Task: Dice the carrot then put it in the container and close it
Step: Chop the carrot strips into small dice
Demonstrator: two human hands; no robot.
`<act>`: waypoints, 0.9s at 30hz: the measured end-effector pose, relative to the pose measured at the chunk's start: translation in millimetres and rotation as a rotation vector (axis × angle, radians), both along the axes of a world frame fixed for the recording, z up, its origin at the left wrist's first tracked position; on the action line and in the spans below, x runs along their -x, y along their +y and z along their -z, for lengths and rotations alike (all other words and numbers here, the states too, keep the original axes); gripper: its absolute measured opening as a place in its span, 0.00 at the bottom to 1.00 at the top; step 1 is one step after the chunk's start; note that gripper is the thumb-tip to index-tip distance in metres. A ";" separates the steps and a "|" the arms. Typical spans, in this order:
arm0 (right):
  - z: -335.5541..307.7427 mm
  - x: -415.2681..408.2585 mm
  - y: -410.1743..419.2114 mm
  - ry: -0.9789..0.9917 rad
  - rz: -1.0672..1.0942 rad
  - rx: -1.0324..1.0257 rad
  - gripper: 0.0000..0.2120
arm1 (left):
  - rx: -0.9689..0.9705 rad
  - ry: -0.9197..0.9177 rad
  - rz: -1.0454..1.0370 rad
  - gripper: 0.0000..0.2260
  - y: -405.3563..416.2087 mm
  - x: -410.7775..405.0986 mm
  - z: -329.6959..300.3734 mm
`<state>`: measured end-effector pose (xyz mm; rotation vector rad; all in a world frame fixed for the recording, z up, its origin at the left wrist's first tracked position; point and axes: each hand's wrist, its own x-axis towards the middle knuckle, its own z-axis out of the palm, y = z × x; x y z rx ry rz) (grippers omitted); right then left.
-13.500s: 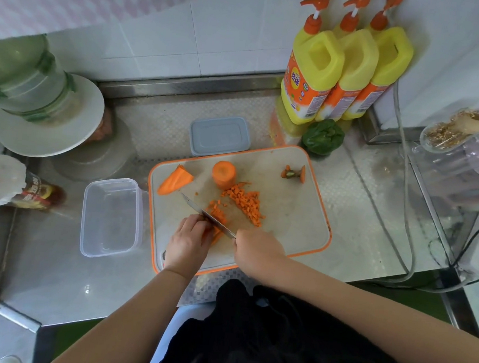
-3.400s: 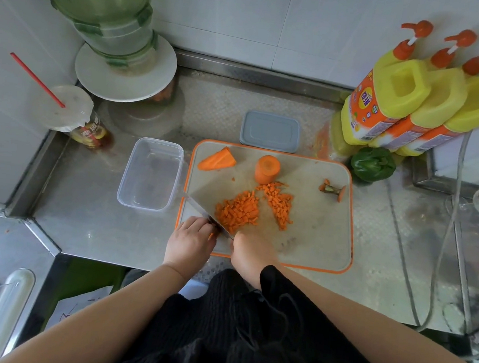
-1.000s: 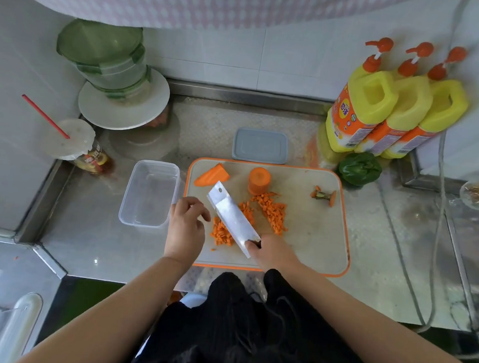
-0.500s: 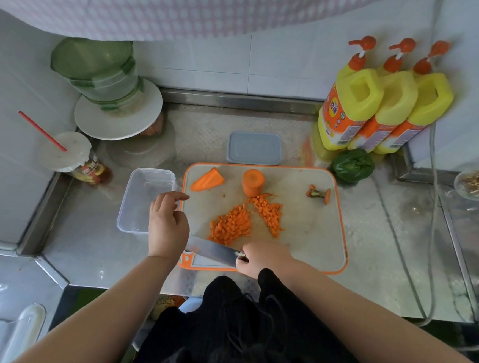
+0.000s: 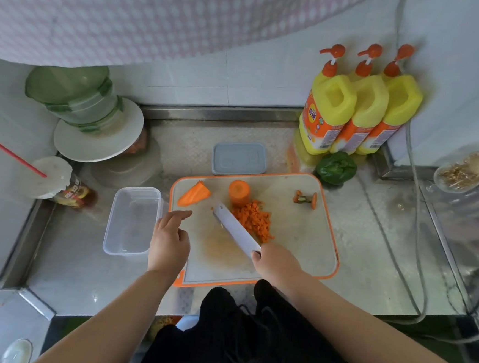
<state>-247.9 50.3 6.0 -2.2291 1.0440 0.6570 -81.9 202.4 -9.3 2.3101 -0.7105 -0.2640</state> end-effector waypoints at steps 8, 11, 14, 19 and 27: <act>-7.5 9.7 -13.9 -0.087 0.130 -0.054 0.17 | -0.404 -0.330 0.516 0.35 -22.6 22.7 26.6; -15.1 17.1 -18.6 -0.132 0.162 -0.059 0.17 | -0.450 -0.372 0.556 0.35 -38.2 31.4 24.0; -17.1 27.8 -22.4 -0.158 0.186 -0.031 0.15 | -0.434 -0.352 0.564 0.32 -48.1 36.1 21.5; -10.6 41.1 -24.6 -0.213 0.261 -0.022 0.16 | -0.372 -0.344 0.559 0.29 -56.2 40.5 20.6; -8.3 46.7 -25.7 -0.302 0.280 0.025 0.16 | -0.299 -0.238 0.515 0.15 -56.8 41.7 13.2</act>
